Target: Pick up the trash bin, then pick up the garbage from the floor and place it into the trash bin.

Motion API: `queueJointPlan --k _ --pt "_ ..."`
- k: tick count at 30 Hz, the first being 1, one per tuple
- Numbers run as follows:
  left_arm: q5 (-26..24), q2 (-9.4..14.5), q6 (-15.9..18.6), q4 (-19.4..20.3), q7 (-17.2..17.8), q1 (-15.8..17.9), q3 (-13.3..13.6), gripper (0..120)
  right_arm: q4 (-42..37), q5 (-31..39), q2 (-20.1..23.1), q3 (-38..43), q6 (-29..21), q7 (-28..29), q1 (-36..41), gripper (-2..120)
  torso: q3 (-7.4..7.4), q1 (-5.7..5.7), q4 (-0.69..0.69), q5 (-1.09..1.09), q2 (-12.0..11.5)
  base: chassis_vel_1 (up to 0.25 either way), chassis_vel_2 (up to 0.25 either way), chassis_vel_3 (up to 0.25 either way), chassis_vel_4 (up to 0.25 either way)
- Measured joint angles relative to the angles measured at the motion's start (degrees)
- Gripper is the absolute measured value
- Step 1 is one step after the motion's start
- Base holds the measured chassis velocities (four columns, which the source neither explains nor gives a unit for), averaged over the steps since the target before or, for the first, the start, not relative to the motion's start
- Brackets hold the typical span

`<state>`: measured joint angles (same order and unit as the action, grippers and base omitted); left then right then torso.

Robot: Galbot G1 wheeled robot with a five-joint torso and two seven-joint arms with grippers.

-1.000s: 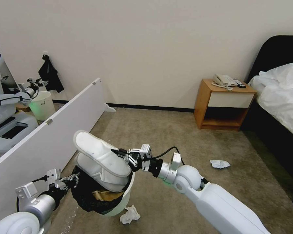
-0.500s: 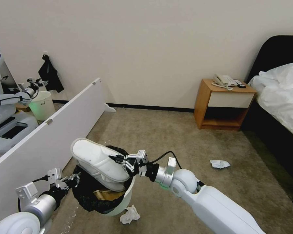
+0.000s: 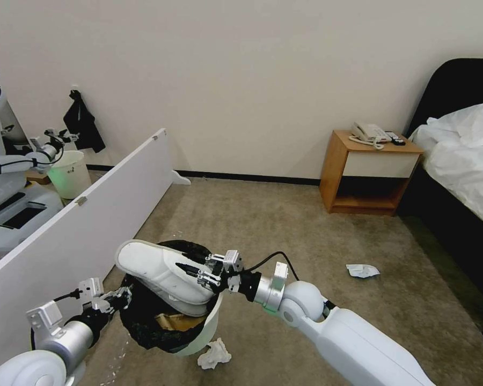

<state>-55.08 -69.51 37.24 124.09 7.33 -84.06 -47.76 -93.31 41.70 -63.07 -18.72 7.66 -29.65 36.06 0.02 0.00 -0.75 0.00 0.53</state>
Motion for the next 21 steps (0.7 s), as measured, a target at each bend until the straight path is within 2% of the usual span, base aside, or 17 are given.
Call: queueJointPlan --k 1,2,5,6,8,9,13,17,19,20,21 --pt "0.07 0.00 -0.18 -0.15 -0.03 0.07 -0.02 5 -0.08 -0.02 -0.02 0.01 0.00 0.02 0.00 54 0.00 0.00 0.00 0.00 0.00 0.000 0.000 0.000 0.000" --pt "0.07 0.00 -0.18 -0.15 -0.03 0.07 -0.02 5 -0.08 -0.02 -0.02 0.01 0.00 0.02 0.00 54 0.00 0.00 0.00 0.00 0.00 0.000 0.000 0.000 0.000" --pt "0.19 0.00 -0.55 -0.52 -0.04 0.18 -0.07 5 -0.17 -0.12 -0.04 0.11 0.00 0.04 -0.10 70 0.00 0.00 0.00 0.00 0.00 0.000 0.000 0.000 0.000" --pt "0.19 0.00 -0.55 -0.52 -0.04 0.18 -0.07 5 -0.17 -0.12 -0.04 0.11 0.00 0.04 -0.10 70 0.00 0.00 0.00 0.00 0.00 0.000 0.000 0.000 0.000" --pt "0.19 -0.03 -0.70 -0.76 0.03 0.25 -0.13 5 -0.38 -0.14 0.03 0.38 0.00 0.07 -0.12 79 0.00 0.00 0.00 0.00 0.00 0.000 0.000 0.000 0.000" --pt "0.19 -0.03 -0.70 -0.76 0.03 0.25 -0.13 5 -0.38 -0.14 0.03 0.38 0.00 0.07 -0.12 79 0.00 0.00 0.00 0.00 0.00 0.000 0.000 0.000 0.000" --pt "0.19 -0.17 -1.32 -1.61 0.36 0.38 -0.44 5 -1.16 -0.34 -0.07 2.08 0.09 0.22 -0.16 96 0.00 0.00 -0.01 0.00 0.00 0.000 0.000 0.000 0.000" --pt "0.10 -0.24 -1.79 -1.89 0.56 0.22 -0.90 5 -2.68 -0.36 -0.81 6.04 0.08 1.37 -0.02 99 0.00 0.00 0.01 0.00 0.00 0.000 0.000 0.000 0.000" --pt "0.06 -0.21 -2.30 -1.92 0.83 0.06 -1.19 5 -3.85 -0.80 -1.05 10.35 -0.91 4.90 0.27 100 0.00 0.00 0.00 0.00 0.00 0.000 0.000 0.000 0.000" --pt "0.06 -0.21 -2.30 -1.92 0.83 0.06 -1.19 5 -3.85 -0.80 -1.05 10.35 -0.91 4.90 0.27 100 0.00 0.00 0.00 0.00 0.00 0.000 0.000 0.000 0.000" --pt "0.05 -0.21 -2.76 -1.92 1.01 0.06 -1.29 5 -4.04 -2.09 -1.18 13.07 -2.07 8.06 0.49 100 0.00 0.00 0.00 0.00 0.00 0.000 0.000 0.000 0.000"
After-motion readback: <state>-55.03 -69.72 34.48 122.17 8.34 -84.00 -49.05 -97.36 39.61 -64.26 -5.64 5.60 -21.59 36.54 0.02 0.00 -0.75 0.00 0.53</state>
